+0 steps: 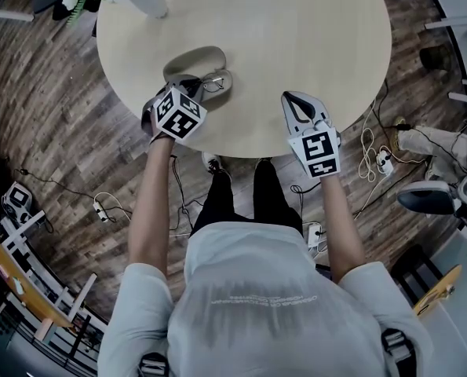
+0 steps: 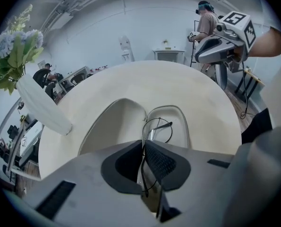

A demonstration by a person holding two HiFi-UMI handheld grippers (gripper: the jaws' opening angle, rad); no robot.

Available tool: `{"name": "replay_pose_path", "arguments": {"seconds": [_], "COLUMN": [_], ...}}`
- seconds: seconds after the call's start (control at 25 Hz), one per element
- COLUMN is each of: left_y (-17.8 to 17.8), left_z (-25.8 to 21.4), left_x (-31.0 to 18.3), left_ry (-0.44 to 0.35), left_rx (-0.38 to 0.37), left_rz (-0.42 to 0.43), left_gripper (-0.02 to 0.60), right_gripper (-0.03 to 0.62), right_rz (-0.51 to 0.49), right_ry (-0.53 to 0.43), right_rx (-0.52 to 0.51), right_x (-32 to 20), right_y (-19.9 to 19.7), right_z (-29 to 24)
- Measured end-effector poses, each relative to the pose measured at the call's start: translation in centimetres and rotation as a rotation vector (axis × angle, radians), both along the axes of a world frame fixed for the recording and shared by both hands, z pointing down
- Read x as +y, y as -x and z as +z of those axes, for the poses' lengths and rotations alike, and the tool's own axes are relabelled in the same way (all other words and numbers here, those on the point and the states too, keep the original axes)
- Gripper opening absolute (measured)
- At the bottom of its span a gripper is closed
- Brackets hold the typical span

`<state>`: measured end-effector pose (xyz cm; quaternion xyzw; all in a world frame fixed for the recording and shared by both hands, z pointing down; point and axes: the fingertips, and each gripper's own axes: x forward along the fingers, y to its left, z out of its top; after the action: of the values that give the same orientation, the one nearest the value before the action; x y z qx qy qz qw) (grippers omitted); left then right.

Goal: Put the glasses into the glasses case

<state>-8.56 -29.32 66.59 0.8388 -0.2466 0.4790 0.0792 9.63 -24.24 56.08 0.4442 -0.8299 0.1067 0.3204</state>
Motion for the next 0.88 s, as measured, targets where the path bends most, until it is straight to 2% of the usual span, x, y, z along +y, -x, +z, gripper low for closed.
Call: {"name": "replay_pose_path", "arguments": {"seconds": [0.32,0.48,0.64,0.76,0.88], "left_y": [-1.6,-0.5,2.1,3.9,5.4], "left_z": [-0.2,-2.3,-6.6,-10.7,-15.7], "left_x": [-0.1,-0.8,-1.1,-0.6,0.0], "left_ry": [0.037,0.009,-0.070,-0.167,-0.299], "left_rx": [0.071,0.195,0.269,0.284,0.285], "left_rz": [-0.083,-0.204,-0.295,-0.309,-0.289], "left_gripper": [0.031,0.031,0.031,0.029,0.029], "right_gripper": [0.000,0.000,0.000,0.000,0.000], "right_rz": [0.018,0.024,0.020,-0.003,-0.022], "right_ry": [-0.014,-0.036,-0.092,-0.165,-0.257], "right_rx": [0.006,0.002,-0.013,-0.011,-0.017], "right_x": [0.3,0.3,-0.4,-1.2,-2.3], "right_y": [-1.1,-1.5,-1.5,-1.1,-0.4], "right_z": [-0.7,-1.9,-4.6,-8.0,-12.4]}}
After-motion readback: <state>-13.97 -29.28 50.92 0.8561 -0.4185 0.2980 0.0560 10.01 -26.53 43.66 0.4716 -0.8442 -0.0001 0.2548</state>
